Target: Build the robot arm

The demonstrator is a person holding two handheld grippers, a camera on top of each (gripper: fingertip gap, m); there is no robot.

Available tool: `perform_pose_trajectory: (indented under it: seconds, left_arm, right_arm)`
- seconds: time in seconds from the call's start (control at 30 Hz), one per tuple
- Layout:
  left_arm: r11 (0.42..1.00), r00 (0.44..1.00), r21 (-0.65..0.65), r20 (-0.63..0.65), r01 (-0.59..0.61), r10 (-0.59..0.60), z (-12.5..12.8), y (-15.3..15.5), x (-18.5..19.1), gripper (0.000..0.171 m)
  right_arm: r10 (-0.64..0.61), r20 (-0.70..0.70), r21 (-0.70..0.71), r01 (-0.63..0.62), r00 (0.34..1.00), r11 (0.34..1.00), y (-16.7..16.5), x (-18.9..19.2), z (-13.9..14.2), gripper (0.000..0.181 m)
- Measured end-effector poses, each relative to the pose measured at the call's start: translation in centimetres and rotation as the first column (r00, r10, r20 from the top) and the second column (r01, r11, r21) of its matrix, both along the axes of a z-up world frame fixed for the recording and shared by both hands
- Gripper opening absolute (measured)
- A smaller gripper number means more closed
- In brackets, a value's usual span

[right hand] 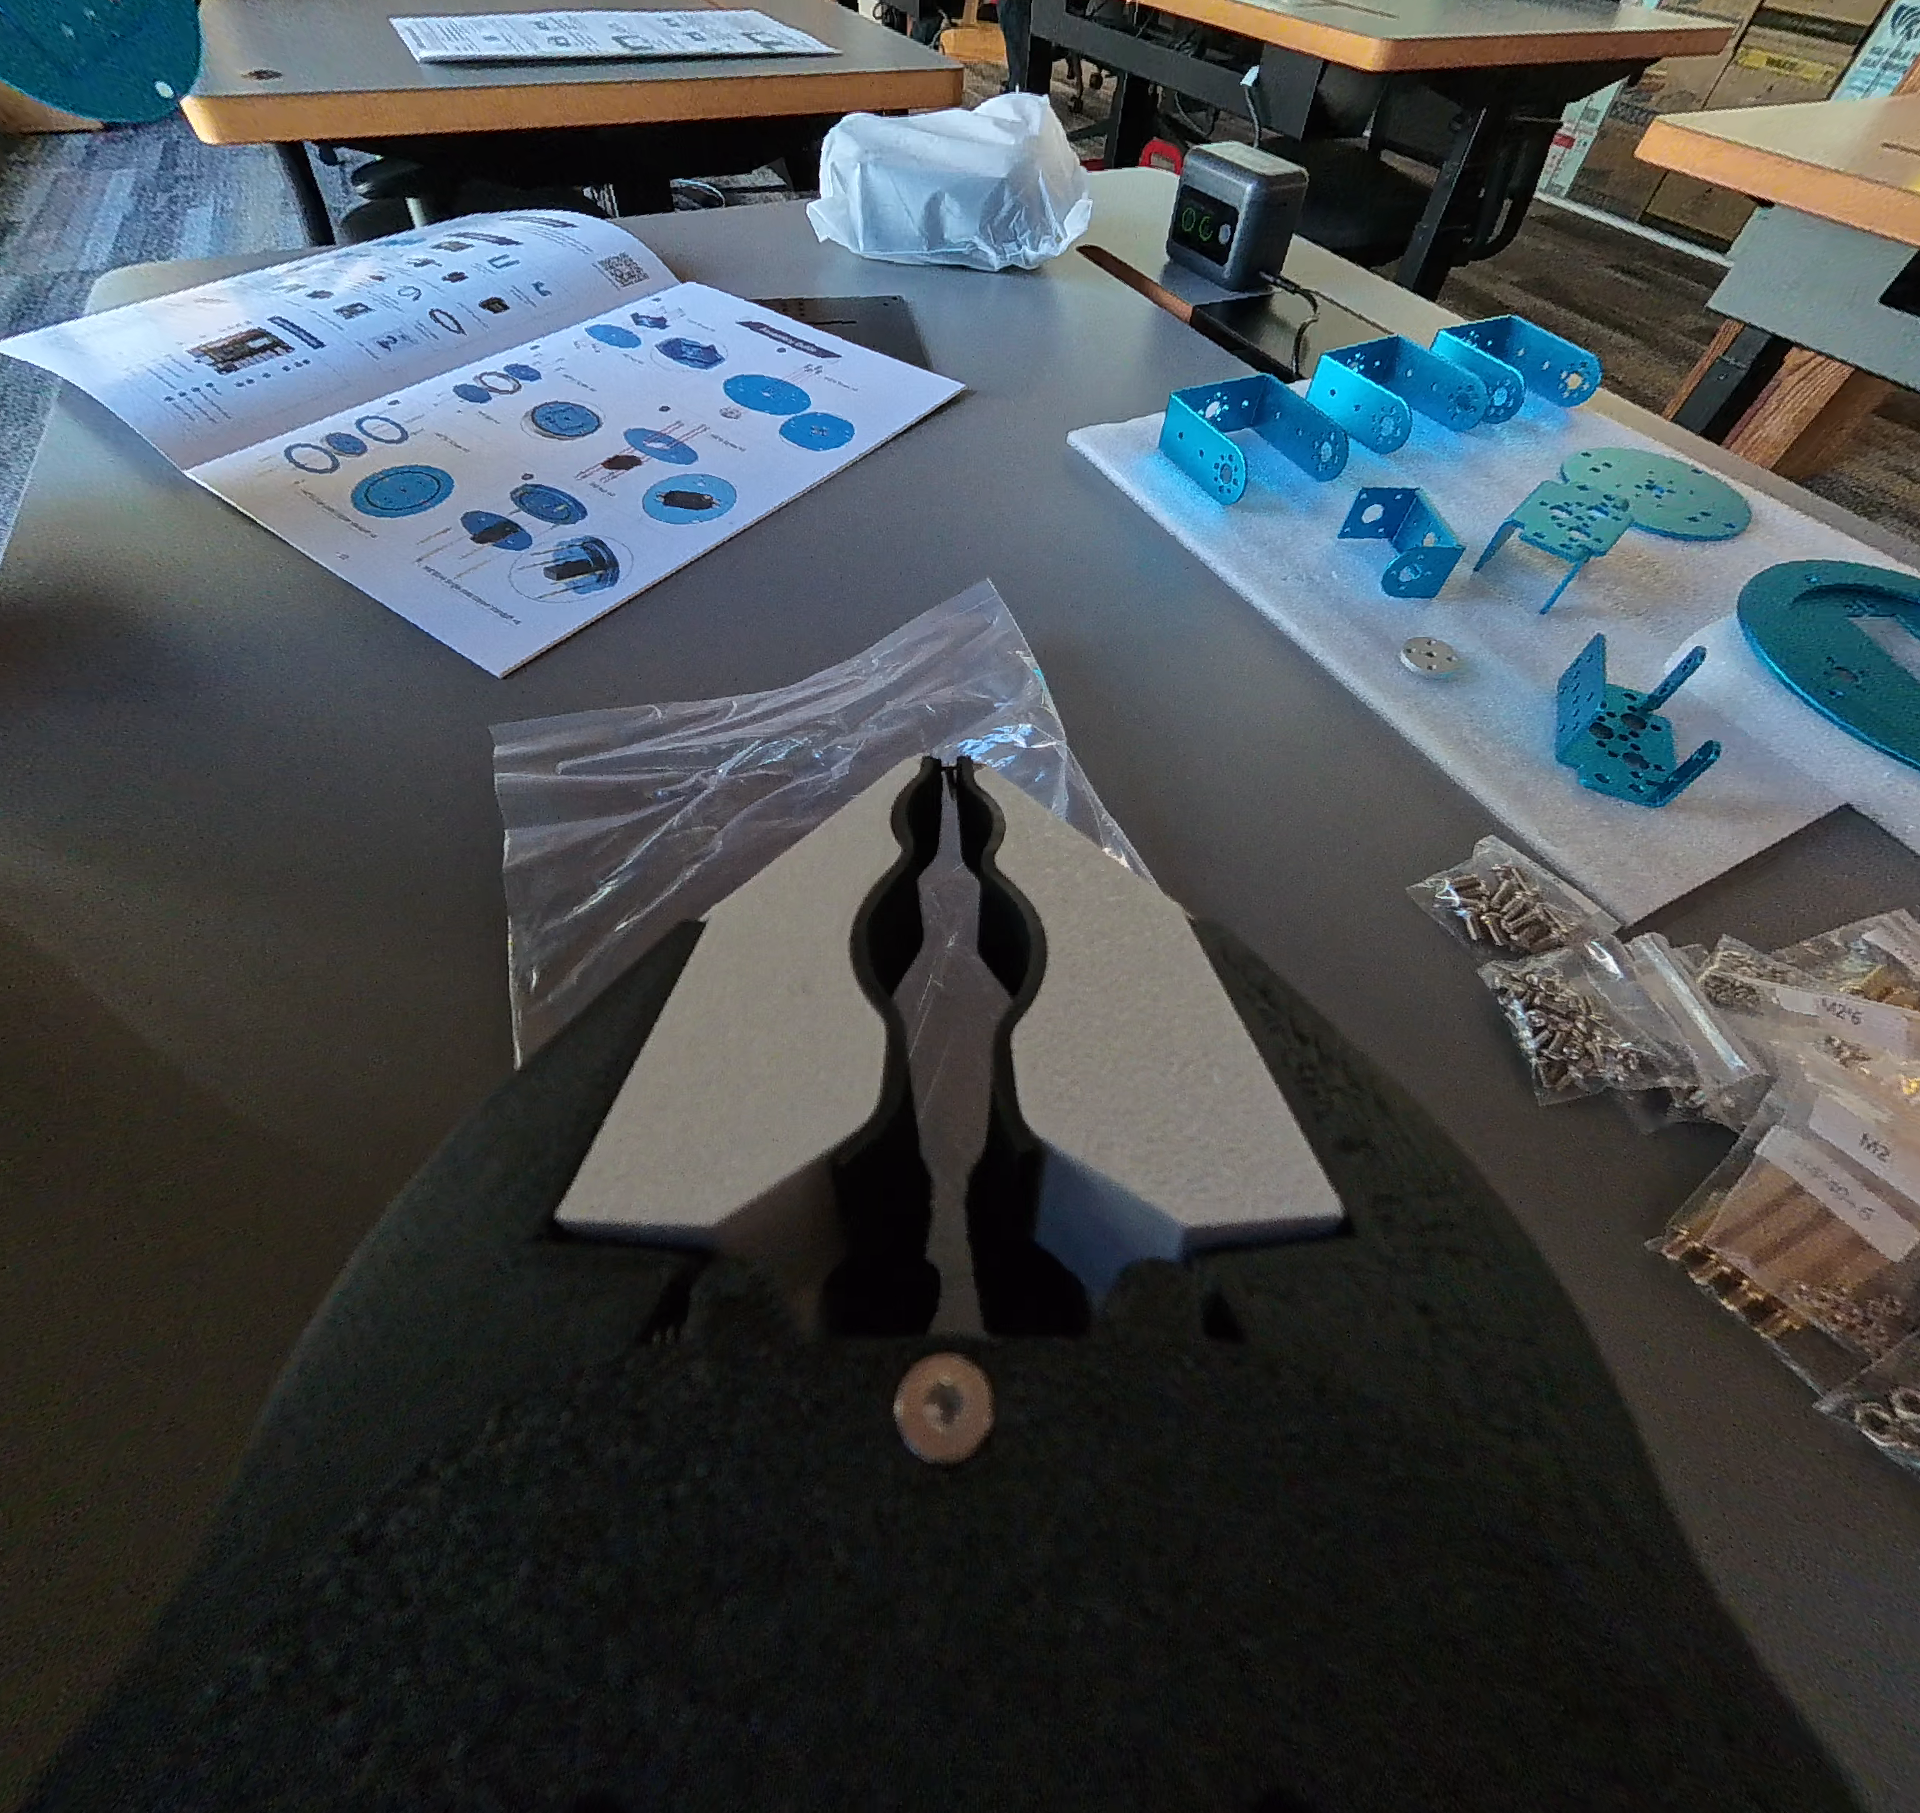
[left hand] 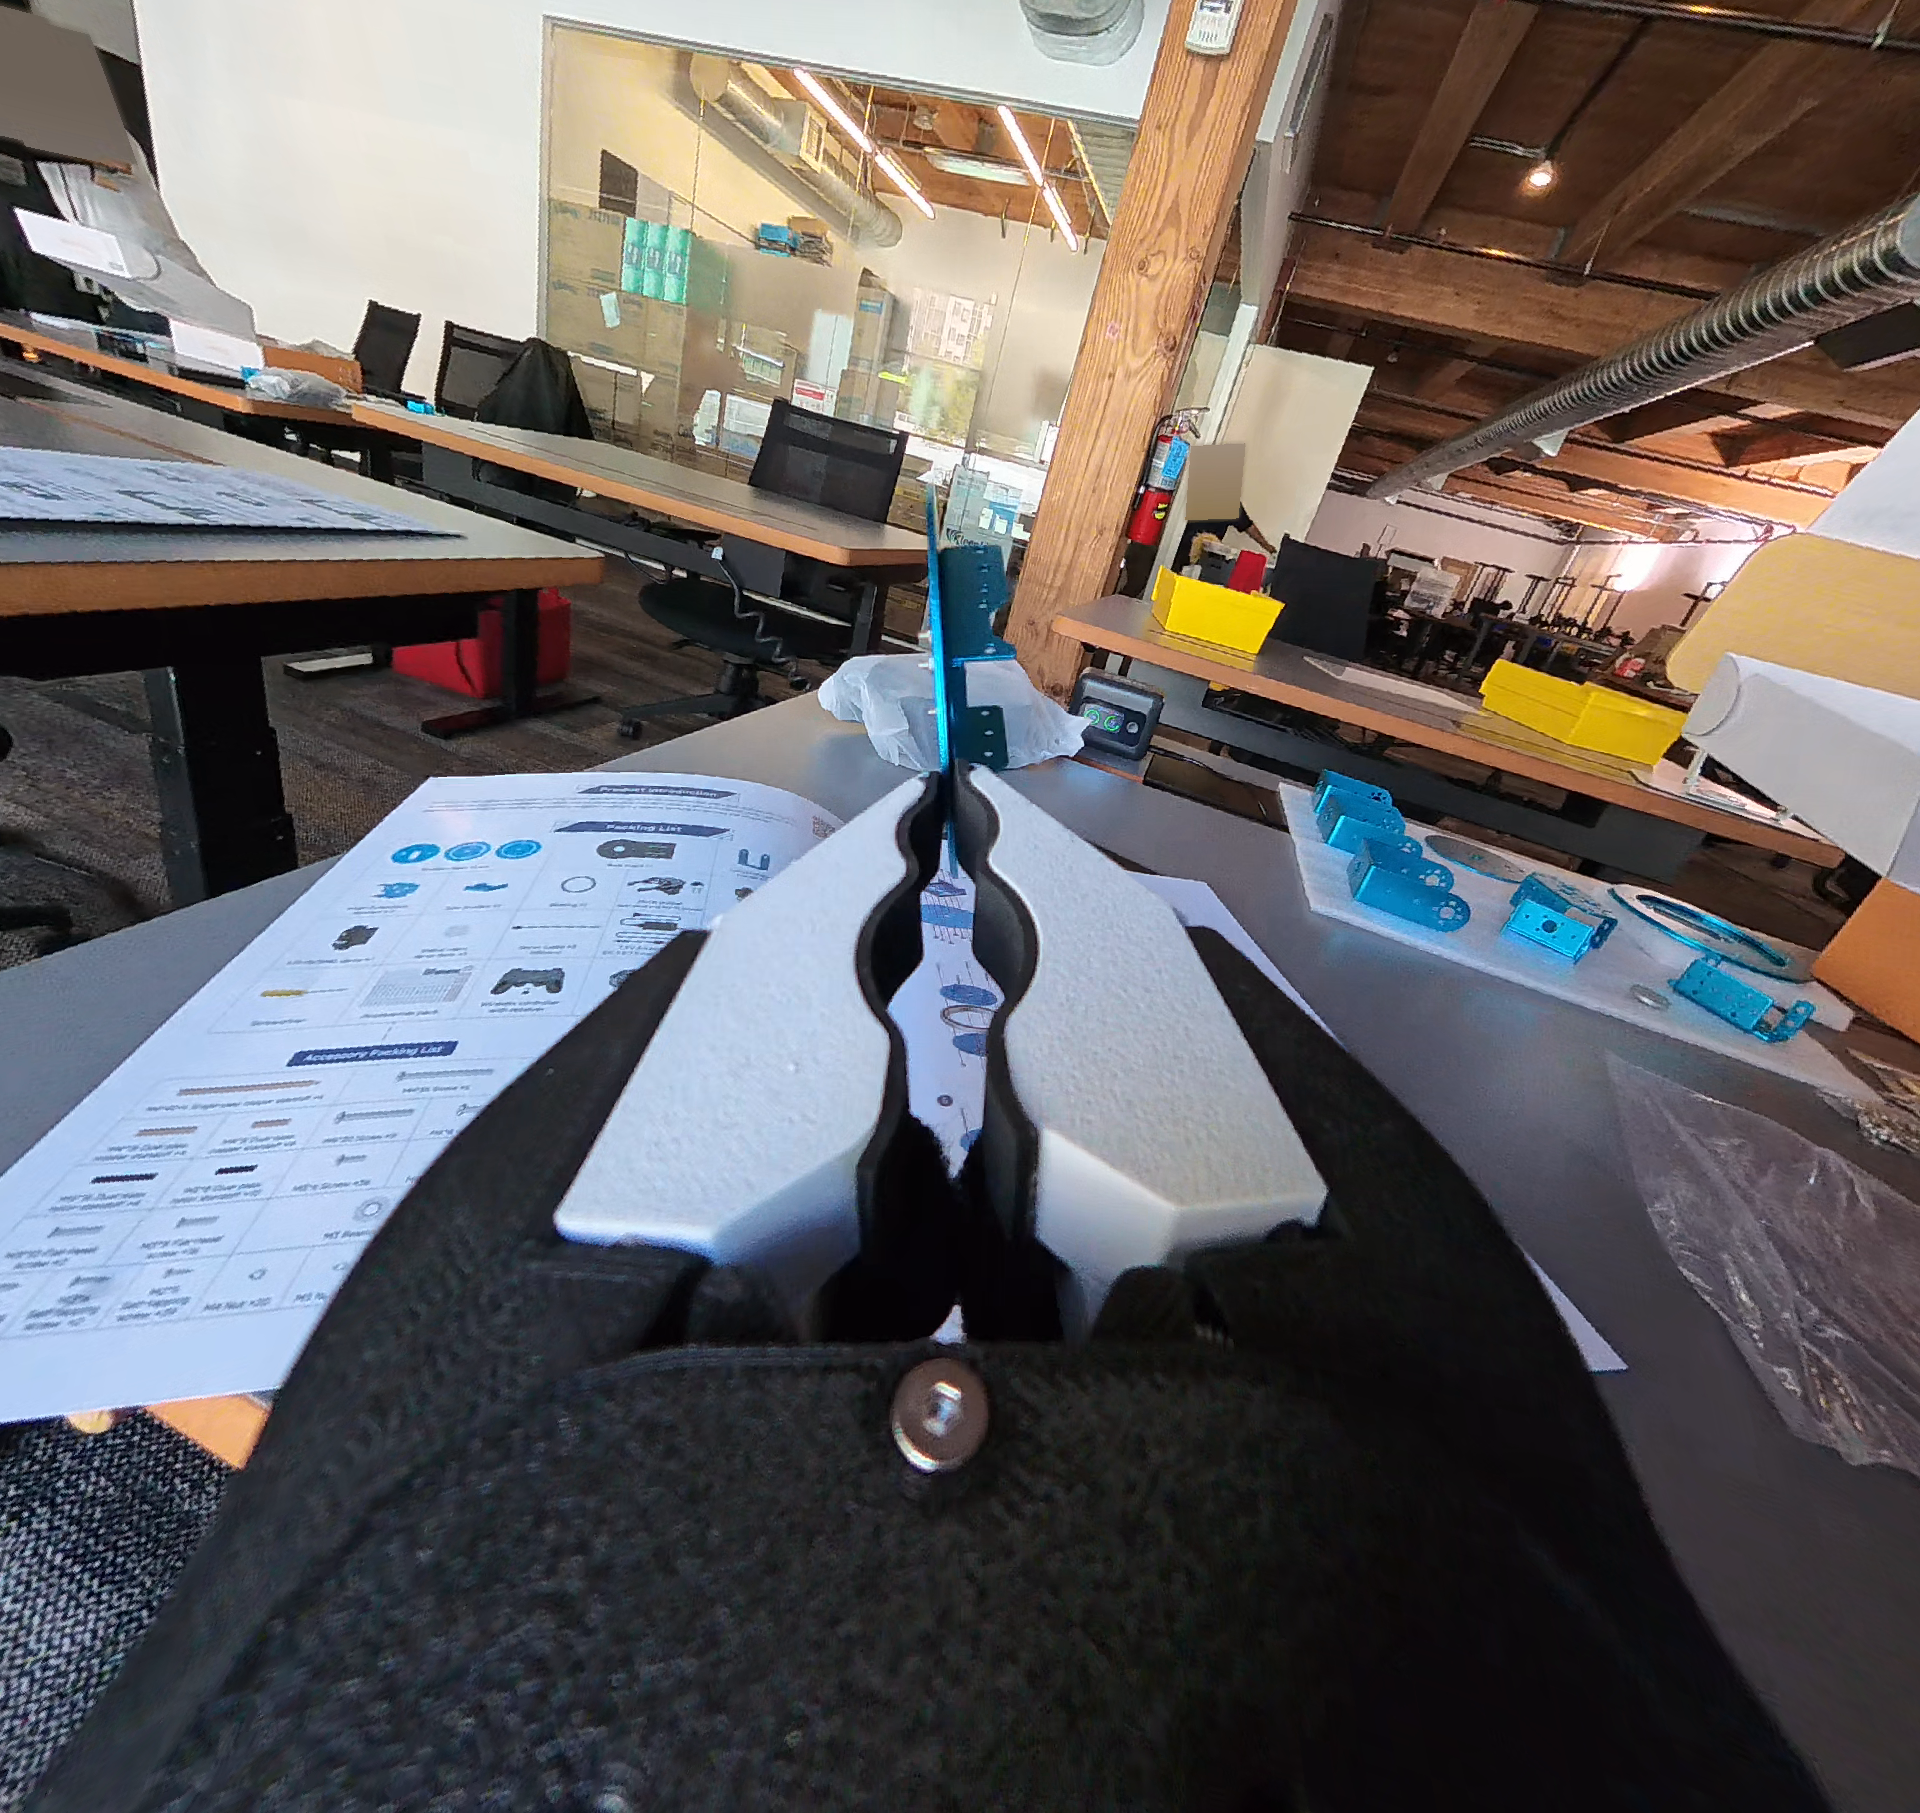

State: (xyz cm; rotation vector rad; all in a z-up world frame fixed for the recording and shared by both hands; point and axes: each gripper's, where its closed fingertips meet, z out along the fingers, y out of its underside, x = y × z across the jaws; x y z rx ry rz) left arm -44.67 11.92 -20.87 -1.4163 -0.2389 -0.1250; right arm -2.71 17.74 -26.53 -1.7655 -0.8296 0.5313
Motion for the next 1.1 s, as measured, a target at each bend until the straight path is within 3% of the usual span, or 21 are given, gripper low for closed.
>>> perform_pose_trajectory:
  seconds: [1.1]
  left_arm:
    - [0.995,0.993,-0.024,0.073,0.099,-0.097,-0.62,0.58,0.97,0.0]
  right_arm:
    - [0.006,0.0,0.0,-0.006,1.0,1.0,-0.17,-0.22,-0.05,0.002]
